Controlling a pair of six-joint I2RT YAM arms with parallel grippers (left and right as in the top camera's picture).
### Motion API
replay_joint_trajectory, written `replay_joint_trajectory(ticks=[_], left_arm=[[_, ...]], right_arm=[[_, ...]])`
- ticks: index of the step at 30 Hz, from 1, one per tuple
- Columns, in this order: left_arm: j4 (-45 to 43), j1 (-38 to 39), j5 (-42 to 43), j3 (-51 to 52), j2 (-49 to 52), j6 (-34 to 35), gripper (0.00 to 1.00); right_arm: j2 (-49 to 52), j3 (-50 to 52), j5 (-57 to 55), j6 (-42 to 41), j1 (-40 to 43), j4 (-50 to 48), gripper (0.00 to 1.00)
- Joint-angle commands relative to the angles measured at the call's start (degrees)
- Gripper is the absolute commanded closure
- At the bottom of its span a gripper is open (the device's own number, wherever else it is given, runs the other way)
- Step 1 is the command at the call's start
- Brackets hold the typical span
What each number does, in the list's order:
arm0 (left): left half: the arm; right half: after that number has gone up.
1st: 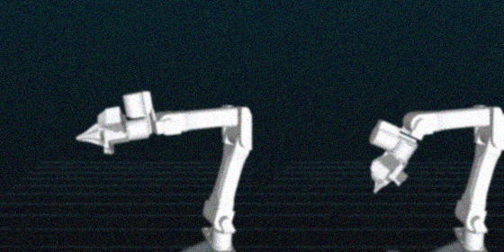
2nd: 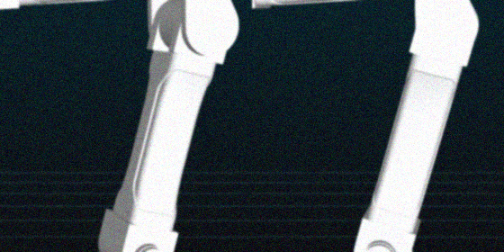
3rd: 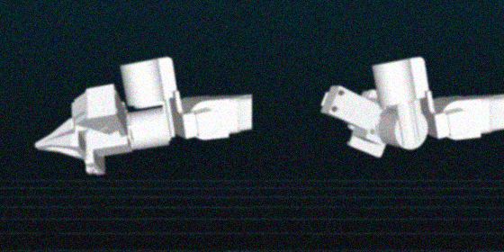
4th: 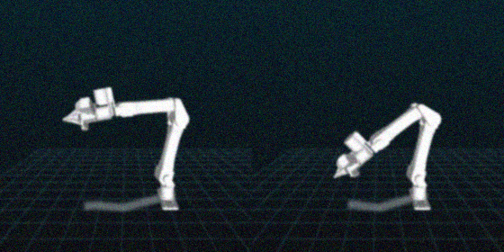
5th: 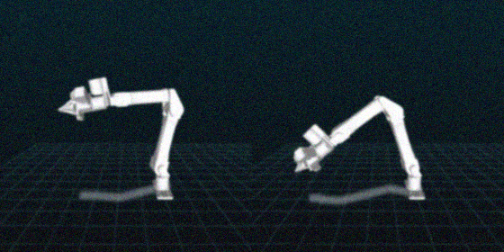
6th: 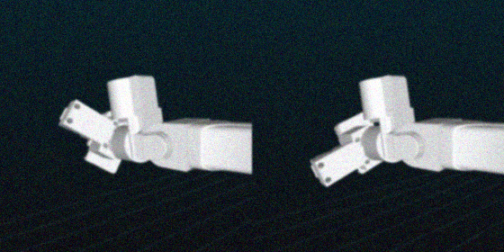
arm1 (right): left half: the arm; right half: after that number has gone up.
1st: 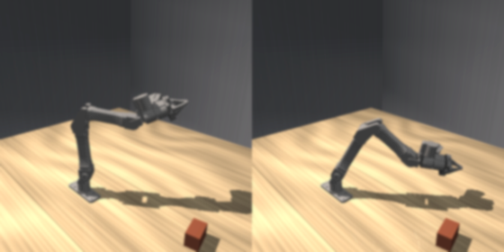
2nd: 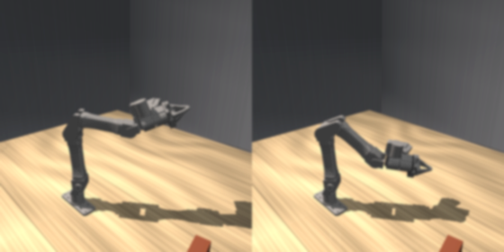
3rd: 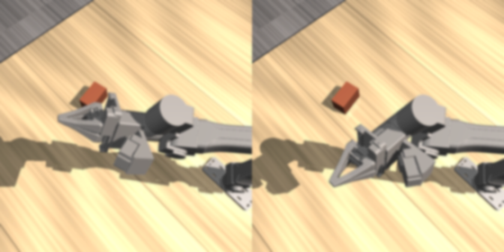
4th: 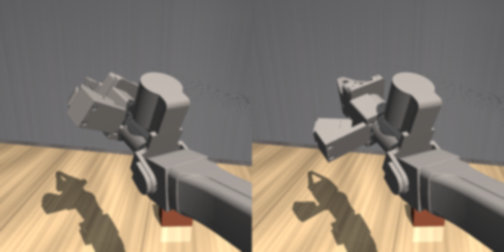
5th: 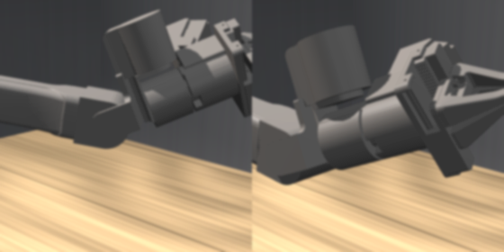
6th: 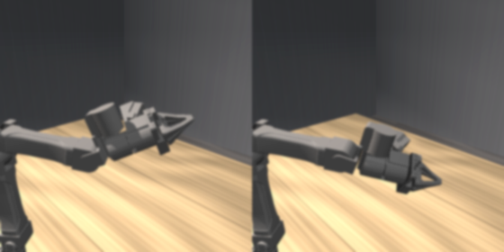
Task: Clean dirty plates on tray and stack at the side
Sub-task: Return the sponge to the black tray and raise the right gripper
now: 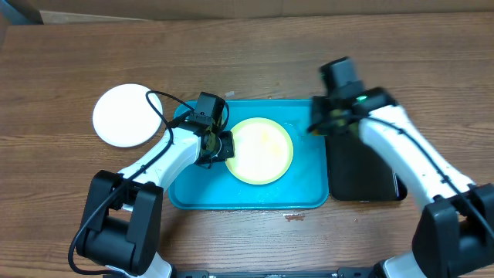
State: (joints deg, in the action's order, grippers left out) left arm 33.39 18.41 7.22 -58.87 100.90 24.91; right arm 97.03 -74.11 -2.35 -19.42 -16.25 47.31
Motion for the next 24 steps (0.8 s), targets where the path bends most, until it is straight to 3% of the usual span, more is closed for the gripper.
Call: replay_joint_trajectory(ticks=[1, 12, 14, 21, 24], left_arm=[[-0.2, 0.4, -0.2, -1.1, -0.9, -0.7, 0.94], [-0.2, 0.4, -0.2, -1.1, -0.9, -0.7, 0.91], [-0.2, 0.4, -0.2, -1.1, -0.9, -0.7, 0.87], [0.1, 0.4, -0.1, -1.1, -0.9, -0.7, 0.71], [0.8, 0.4, -0.1, -1.1, -0.9, -0.7, 0.74]], right_arm=[[0.8, 1.1, -0.6, 2.3, 5.0, 0.8, 0.96], [3.1, 11.7, -5.4, 3.4, 9.5, -3.5, 0.96], [3.1, 11.9, -5.3, 3.4, 9.5, -4.2, 0.66], [3.1, 3.6, -4.4, 3.1, 11.4, -0.3, 0.40], [3.1, -1.2, -3.2, 2.9, 14.3, 1.9, 0.36]])
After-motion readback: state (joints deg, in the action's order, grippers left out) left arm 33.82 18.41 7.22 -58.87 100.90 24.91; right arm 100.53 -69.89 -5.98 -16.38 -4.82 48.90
